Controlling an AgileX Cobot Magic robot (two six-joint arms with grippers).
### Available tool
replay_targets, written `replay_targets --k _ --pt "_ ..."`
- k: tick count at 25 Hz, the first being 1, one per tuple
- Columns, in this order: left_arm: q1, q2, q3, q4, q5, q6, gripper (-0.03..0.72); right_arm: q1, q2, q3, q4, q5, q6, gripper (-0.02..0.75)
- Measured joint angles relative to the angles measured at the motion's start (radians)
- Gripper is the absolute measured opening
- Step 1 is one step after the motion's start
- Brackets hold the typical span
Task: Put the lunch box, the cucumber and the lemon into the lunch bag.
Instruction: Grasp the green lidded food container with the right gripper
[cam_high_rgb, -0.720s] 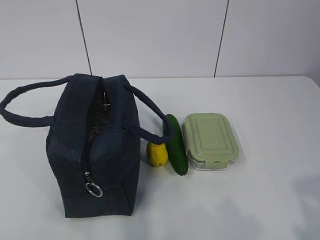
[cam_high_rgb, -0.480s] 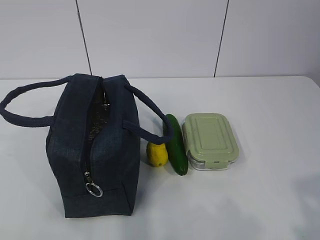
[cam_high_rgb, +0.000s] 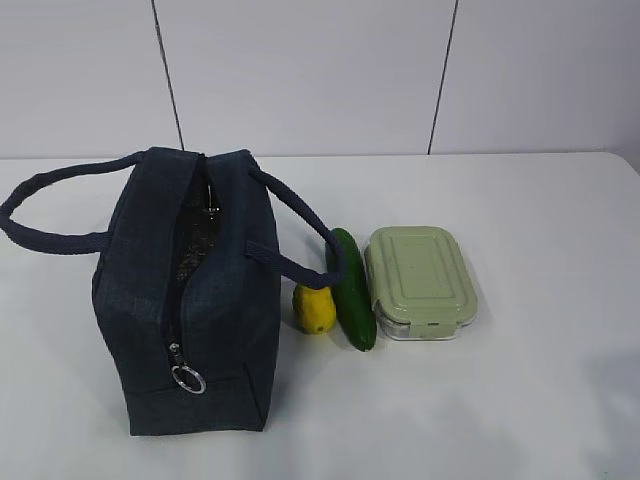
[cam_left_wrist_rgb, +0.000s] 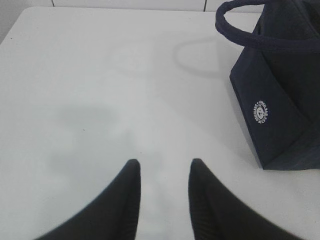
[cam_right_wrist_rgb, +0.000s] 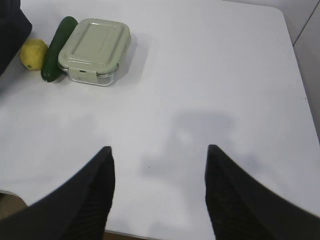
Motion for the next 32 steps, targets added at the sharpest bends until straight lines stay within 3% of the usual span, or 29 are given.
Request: replay_targets --k 24,32 --pt "0.000 0.000 0.000 -0.002 0.000 0.000 0.234 0.000 0.000 0.000 0.002 0.000 0.000 0.421" --pt "0.000 0.000 0.000 -0.002 0.000 0.000 0.251 0.000 0.129 -0.002 0.110 -0.046 0.000 0.463"
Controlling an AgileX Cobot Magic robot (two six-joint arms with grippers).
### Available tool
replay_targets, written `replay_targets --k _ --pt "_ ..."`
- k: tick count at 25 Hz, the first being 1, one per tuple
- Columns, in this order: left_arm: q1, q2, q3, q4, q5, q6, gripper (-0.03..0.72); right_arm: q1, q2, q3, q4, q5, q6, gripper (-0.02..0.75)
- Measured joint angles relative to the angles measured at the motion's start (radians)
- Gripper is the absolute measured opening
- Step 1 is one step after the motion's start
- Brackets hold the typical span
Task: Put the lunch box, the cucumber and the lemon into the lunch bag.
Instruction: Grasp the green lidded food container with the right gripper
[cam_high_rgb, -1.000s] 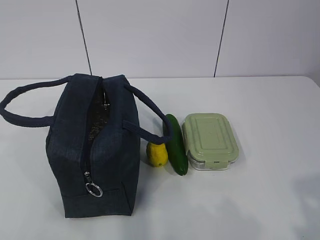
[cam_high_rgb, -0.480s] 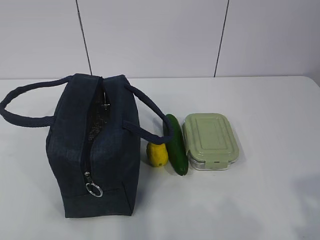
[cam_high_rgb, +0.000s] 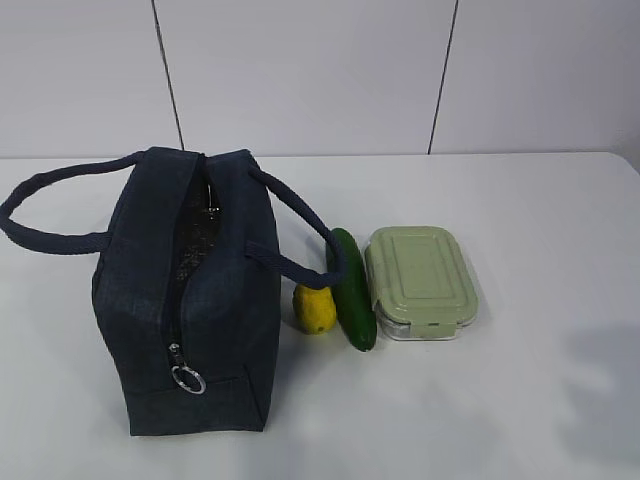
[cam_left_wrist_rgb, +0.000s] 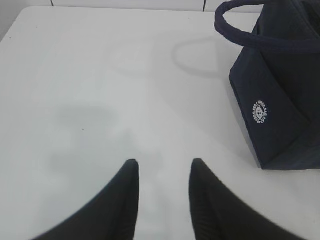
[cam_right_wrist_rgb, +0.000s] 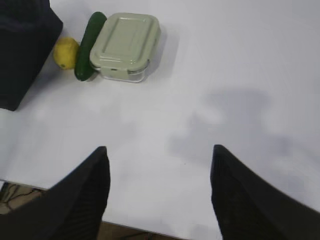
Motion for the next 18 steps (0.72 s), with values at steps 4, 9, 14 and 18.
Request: replay_targets --k 4,9,14,18 --pt "0.000 0.000 0.000 0.000 0.000 0.000 0.253 0.000 0.132 -0.021 0.078 -0.015 -0.002 0.464" --pt "0.000 0.000 0.000 0.000 0.000 0.000 0.253 0.000 0.290 -0.092 0.130 -0.024 -0.041 0.464" --pt "0.000 0.000 0.000 0.000 0.000 0.000 0.253 0.000 0.435 -0.165 0.253 -0.064 -0.117 0.464" --pt "0.000 0.000 0.000 0.000 0.000 0.000 0.253 0.000 0.550 -0.212 0.332 -0.073 -0.195 0.464"
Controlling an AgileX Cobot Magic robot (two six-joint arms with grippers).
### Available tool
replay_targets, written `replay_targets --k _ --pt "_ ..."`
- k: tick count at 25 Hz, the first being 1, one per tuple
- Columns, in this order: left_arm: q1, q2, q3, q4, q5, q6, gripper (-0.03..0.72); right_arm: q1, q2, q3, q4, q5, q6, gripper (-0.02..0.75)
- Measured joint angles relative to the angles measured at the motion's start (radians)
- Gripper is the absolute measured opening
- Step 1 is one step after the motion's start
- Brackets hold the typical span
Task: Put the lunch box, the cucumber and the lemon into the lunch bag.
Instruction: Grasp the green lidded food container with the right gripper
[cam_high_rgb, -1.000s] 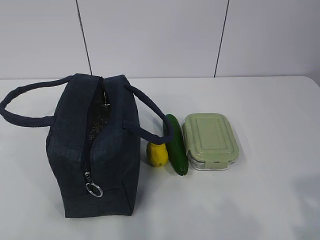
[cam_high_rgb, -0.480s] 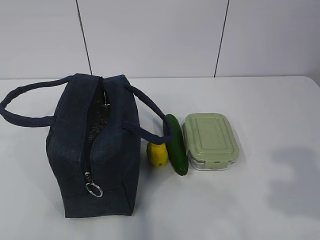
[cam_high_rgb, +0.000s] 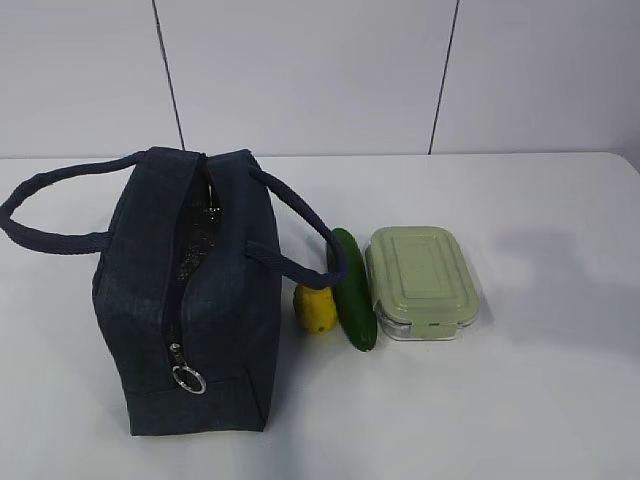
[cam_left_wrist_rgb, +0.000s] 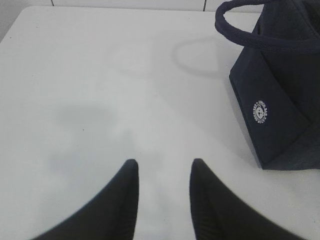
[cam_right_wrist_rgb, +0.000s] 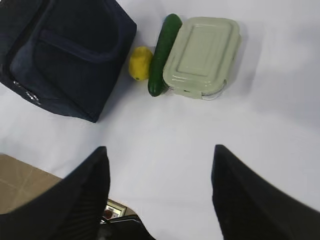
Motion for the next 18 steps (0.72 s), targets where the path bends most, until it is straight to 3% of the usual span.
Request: replay_targets --k 13,18 --pt "0.000 0.000 0.000 0.000 0.000 0.000 0.253 -0.001 0.303 -0.083 0.206 -0.012 -0.238 0.464" --pt "0.000 0.000 0.000 0.000 0.000 0.000 0.253 -0.074 0.368 -0.083 0.279 0.011 -0.333 0.465"
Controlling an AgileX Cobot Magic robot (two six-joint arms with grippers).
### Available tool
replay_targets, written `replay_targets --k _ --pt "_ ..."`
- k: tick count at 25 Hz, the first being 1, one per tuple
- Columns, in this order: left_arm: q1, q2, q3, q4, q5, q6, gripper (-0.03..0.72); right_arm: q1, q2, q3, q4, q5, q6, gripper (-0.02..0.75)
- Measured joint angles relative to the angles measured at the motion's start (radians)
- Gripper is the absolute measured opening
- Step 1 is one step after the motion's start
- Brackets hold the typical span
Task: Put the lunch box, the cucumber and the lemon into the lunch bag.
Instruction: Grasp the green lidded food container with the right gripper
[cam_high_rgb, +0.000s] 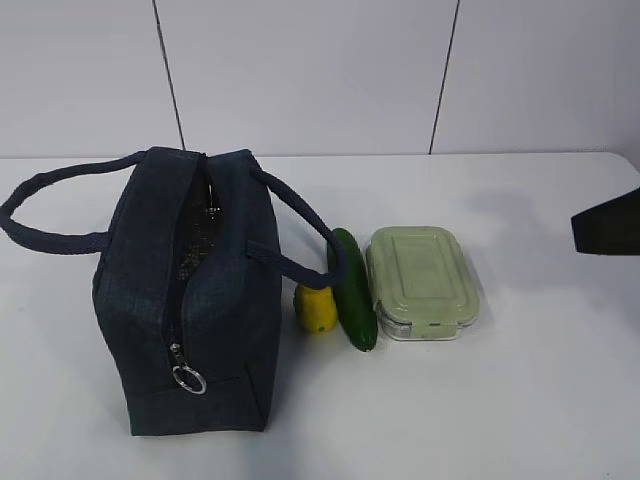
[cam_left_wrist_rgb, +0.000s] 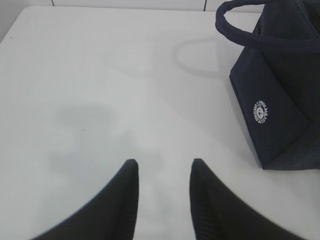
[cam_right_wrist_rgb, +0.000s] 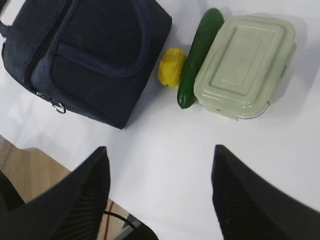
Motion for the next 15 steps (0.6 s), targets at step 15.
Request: replay_targets --k 15 --pt "0.000 0.000 0.000 0.000 0.000 0.000 0.253 -0.165 0.396 -0.142 0.181 0.160 -0.252 0.465"
